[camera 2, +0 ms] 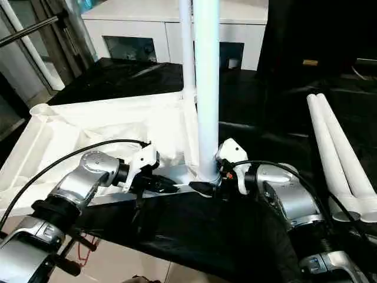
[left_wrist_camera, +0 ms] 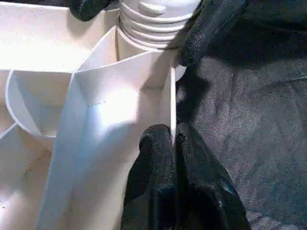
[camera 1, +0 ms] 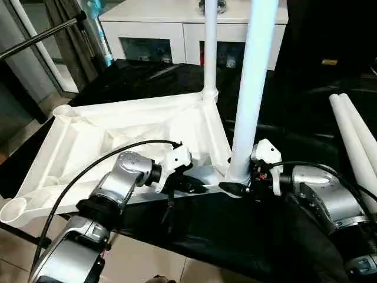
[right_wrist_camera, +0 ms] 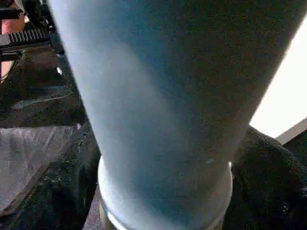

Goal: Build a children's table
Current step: Rotate leg to tighten

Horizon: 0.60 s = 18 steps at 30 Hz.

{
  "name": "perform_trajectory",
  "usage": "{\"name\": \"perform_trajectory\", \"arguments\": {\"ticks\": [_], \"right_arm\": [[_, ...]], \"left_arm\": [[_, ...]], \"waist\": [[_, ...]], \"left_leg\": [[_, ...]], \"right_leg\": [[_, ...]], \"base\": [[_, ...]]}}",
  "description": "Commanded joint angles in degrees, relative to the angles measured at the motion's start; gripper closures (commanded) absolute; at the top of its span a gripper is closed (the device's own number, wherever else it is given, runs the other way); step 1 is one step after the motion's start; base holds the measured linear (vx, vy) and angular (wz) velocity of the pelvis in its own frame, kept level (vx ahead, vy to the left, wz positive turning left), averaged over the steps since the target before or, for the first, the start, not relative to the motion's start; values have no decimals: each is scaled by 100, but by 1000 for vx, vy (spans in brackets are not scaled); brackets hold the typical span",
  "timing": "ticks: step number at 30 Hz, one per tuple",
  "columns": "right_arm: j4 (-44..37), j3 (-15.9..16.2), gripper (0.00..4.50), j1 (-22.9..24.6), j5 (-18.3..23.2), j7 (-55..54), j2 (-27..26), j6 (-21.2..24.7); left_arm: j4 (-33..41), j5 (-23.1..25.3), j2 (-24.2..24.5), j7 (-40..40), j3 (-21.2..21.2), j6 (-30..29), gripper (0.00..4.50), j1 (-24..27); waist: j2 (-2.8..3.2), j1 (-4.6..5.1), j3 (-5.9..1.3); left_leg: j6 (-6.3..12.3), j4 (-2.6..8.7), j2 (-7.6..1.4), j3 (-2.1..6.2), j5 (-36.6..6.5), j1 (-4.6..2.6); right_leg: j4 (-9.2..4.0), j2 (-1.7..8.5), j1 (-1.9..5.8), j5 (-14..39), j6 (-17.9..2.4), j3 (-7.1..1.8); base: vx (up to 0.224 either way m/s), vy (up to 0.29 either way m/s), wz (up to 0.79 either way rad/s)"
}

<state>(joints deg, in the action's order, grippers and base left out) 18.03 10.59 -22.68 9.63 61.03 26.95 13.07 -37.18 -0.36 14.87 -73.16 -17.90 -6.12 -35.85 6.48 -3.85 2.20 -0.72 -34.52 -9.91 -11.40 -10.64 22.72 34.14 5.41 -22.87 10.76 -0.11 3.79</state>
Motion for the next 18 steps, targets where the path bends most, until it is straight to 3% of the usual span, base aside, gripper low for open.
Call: {"name": "perform_trajectory", "arguments": {"ticks": [1,8,12,15,16,17,18], "right_arm": [[-167,70,75,27,19,39,-55,170],[-300,107,133,108,129,75,-79,313],[-146,10,164,169,161,-353,-446,437],[537,-173,171,-16,-164,-1519,-992,318],[918,-272,172,-160,-278,-2106,-1238,282],[918,-272,172,-160,-278,-2106,-1238,282],[1552,-452,173,-435,-397,-3130,-1642,309]], "left_arm": [[279,-164,-67,-330,-152,-41,450,23],[340,-180,-68,-266,-109,-126,450,63],[136,-112,-280,259,20,-208,450,-18],[-252,27,-623,1177,208,-326,450,-242],[-477,73,-813,1663,308,-446,450,-391],[-477,73,-813,1663,308,-446,450,-391],[-876,151,-1148,2583,490,-602,450,-650]], "waist": [[-152,2,-375],[-147,-6,-376],[-146,-8,-379],[-144,56,-362],[-153,99,-334],[-150,131,-318],[-138,163,-312]], "left_leg": [[589,385,-339,158,-884,-124],[632,374,-339,157,-835,-125],[597,377,-339,160,-853,-126],[437,394,-311,162,-982,-122],[314,414,-290,169,-1192,-135],[232,430,-285,170,-1306,-143],[84,438,-279,182,-1496,-175]], "right_leg": [[-341,350,267,689,-1458,-207],[-344,345,263,754,-1437,-202],[-346,347,256,794,-1424,-205],[-369,345,241,974,-1420,-201],[-422,356,244,1332,-1346,-190],[-435,349,236,1548,-1314,-188],[-469,350,232,1878,-1228,-185]], "base": [[0,0,0],[0,0,0],[0,0,0],[0,0,0],[0,0,0],[0,0,0],[0,0,0]]}}
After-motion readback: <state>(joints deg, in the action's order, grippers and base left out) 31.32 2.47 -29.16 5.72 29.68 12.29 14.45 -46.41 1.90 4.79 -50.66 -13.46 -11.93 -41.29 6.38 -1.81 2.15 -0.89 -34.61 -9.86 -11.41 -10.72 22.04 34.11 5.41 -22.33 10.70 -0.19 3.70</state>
